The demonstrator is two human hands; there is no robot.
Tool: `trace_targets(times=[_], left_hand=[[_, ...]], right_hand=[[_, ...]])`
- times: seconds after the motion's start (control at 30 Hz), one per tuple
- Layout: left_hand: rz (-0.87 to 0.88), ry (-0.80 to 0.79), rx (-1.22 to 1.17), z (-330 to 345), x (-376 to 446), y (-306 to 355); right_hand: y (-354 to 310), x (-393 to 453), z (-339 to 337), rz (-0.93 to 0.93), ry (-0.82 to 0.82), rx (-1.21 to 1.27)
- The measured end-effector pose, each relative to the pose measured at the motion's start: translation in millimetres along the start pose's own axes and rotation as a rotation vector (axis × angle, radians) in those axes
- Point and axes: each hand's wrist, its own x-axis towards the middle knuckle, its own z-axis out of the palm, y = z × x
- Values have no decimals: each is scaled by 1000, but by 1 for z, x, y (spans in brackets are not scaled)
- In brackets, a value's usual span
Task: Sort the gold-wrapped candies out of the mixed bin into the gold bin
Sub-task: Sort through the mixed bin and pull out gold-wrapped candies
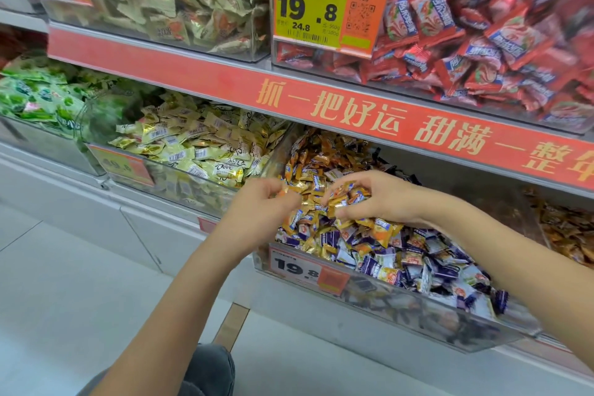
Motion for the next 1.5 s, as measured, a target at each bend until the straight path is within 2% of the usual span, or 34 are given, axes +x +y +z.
trace_targets(times=[0.1, 0.2, 0.3, 0.4, 0.47, 0.63, 0.7, 0.8, 0.93, 1.07, 1.13, 1.23, 1.33, 1.4, 1.5], left_hand=[[163, 36, 103, 13, -1, 4], [250, 98, 211, 26, 1, 8], [296, 178, 270, 32, 6, 10], [242, 224, 181, 30, 14, 12], [173, 164, 131, 25, 15, 13], [42, -49, 15, 31, 7, 23], [37, -106, -59, 35, 6, 24], [3, -180, -151, 47, 5, 26], [78, -298, -89, 75, -19, 52], [238, -380, -47, 112, -56, 87], [246, -419, -44, 139, -69, 101], [276, -457, 56, 195, -72, 121], [316, -556, 306, 251, -59, 144], [282, -623, 388, 276, -44, 157], [213, -617, 458, 299, -19, 168]], right_hand=[[-1, -1, 1, -14, -2, -21], [-8, -4, 3, -54, -31, -26], [-8, -4, 3, -31, 0, -75], [-5, -10, -1, -24, 38, -32], [-1, -17, -5, -26, 81, 50], [10, -38, 1, 63, 269, 565], [13, -45, 7, 71, 373, 634], [16, -63, 9, 116, 543, 878], [27, -111, -3, 119, 673, 1165], [45, -181, -15, 38, 690, 1175], [62, -215, -25, 37, 766, 1167], [107, -244, -44, 182, 974, 1020], [157, -251, -63, 303, 1136, 1001], [184, -254, -74, 326, 1118, 1107], [208, -260, -85, 334, 1035, 1201]])
